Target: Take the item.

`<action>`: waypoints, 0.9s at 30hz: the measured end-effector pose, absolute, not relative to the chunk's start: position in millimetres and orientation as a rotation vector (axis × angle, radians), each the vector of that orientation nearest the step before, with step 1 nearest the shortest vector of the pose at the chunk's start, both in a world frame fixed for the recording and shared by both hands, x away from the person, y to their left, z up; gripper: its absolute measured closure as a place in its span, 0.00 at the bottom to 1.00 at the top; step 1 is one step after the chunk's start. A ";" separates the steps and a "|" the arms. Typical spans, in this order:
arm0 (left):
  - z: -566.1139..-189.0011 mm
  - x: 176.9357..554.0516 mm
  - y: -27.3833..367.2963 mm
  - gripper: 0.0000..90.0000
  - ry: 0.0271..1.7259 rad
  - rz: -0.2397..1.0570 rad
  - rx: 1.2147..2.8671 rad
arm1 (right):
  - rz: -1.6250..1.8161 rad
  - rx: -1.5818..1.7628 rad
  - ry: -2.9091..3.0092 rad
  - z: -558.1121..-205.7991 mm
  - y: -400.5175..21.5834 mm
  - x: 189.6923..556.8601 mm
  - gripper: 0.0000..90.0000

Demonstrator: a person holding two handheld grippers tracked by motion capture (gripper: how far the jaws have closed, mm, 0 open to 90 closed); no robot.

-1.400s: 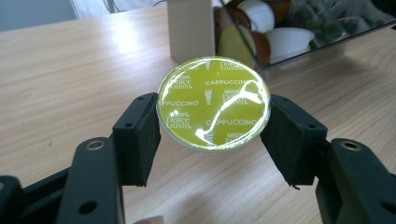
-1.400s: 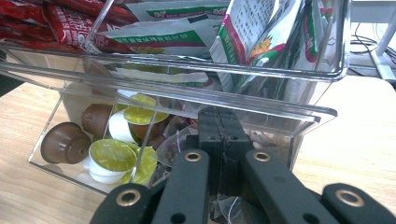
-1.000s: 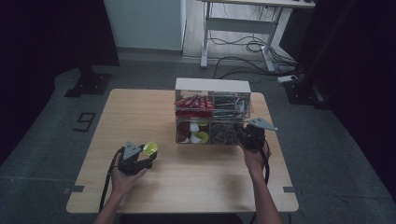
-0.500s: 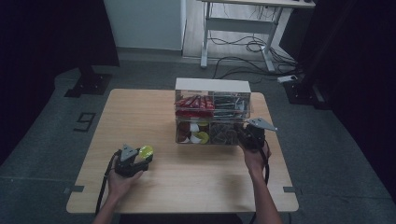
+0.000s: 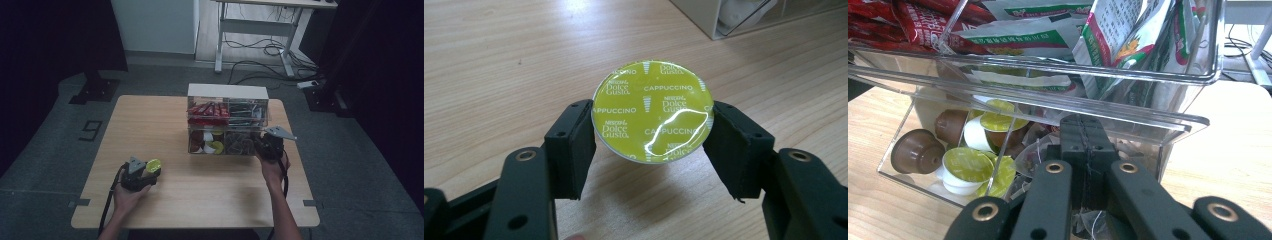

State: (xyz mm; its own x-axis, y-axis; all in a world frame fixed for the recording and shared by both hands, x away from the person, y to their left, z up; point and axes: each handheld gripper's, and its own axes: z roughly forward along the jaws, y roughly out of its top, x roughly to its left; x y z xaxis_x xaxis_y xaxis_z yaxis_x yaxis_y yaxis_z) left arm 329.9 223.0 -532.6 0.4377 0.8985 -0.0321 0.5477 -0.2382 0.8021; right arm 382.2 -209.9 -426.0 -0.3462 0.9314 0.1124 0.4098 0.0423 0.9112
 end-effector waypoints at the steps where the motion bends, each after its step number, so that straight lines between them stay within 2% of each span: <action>1: -532.9 329.9 223.1 0.43 1.222 0.575 1.919 | 1.282 1.350 1.797 -426.1 -210.0 382.2 0.99; 23: -540.4 332.6 223.5 0.43 1.255 0.558 1.956 | 1.286 1.354 1.791 -426.7 -209.8 382.2 0.99; 27: -541.5 332.1 222.2 0.40 1.252 0.559 1.972 | 1.284 1.353 1.793 -426.6 -209.7 382.1 0.99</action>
